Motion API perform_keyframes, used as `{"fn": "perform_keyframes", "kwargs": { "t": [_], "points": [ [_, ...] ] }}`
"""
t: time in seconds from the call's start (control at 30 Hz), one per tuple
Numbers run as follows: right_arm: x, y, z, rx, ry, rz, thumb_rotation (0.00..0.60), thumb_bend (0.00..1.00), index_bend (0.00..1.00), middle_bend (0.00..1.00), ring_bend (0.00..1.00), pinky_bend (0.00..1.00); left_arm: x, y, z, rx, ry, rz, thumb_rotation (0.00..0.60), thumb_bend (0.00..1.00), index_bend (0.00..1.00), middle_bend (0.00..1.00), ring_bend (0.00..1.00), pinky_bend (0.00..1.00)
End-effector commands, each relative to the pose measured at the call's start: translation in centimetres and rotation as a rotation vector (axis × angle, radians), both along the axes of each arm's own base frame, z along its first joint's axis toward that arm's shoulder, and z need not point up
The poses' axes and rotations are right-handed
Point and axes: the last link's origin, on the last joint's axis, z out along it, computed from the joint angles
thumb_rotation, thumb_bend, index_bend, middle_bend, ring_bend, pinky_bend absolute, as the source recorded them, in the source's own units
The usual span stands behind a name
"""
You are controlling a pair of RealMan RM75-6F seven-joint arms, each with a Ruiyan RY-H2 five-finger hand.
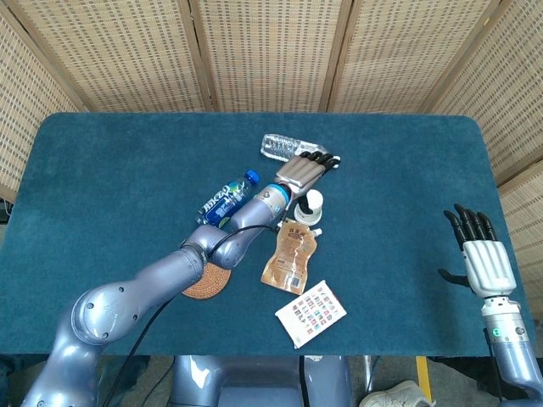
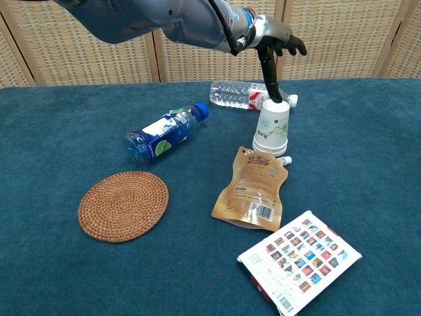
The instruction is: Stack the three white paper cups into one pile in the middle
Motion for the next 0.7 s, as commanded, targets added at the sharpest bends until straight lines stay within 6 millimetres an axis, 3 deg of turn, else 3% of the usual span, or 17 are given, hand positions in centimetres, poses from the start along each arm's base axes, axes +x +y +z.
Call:
{"fn": "perform_keyframes", "kwargs": {
  "t": [0.03, 0.2, 0.33, 0.47, 0.63, 0.7],
  "points": [
    [0.0, 0.0, 0.0, 0.0, 0.001, 0.001, 0.6, 0.0, 0.03, 0.0, 0.0, 0.0, 0.0, 0.1, 1.1, 0.02, -0.031, -0.012, 0.6, 0.0, 0.0, 0.0, 0.0, 0.02],
    [0.2, 0.2, -0.1, 0.002, 0.001, 0.009, 0.6, 0.0, 0.03, 0.0, 0.0, 0.0, -0.8, 0.3, 3.7, 0.075, -0.063, -0.044, 0.6, 0.0, 0.0, 0.0, 0.0, 0.0],
    [0.3, 0.3, -0.2, 0.005, 0.002, 0.012, 0.6, 0.0, 0.03, 0.0, 0.0, 0.0, -4.2, 0.0, 7.1, 0.144, -0.088, -0.052, 0.6, 0.0, 0.0, 0.0, 0.0, 0.0],
    [0.3, 0.4, -0.3, 0.011, 0.005, 0.013, 0.6, 0.0, 0.03, 0.0, 0.0, 0.0, -11.3, -1.4, 11.3, 0.25, -0.067, -0.004, 0.6, 0.0, 0.0, 0.0, 0.0, 0.0],
    [0.3, 0.4, -0.5, 0.018, 0.01, 0.014, 0.6, 0.0, 0.03, 0.0, 0.0, 0.0, -18.8, -4.3, 14.5, 0.339, -0.072, 0.11, 0.6, 0.0, 0.0, 0.0, 0.0, 0.0],
    [0.4, 0.3, -0.6, 0.018, 0.014, 0.013, 0.6, 0.0, 0.03, 0.0, 0.0, 0.0, -22.5, -6.5, 15.5, 0.37, -0.092, 0.172, 0.6, 0.0, 0.0, 0.0, 0.0, 0.0]
  ]
}}
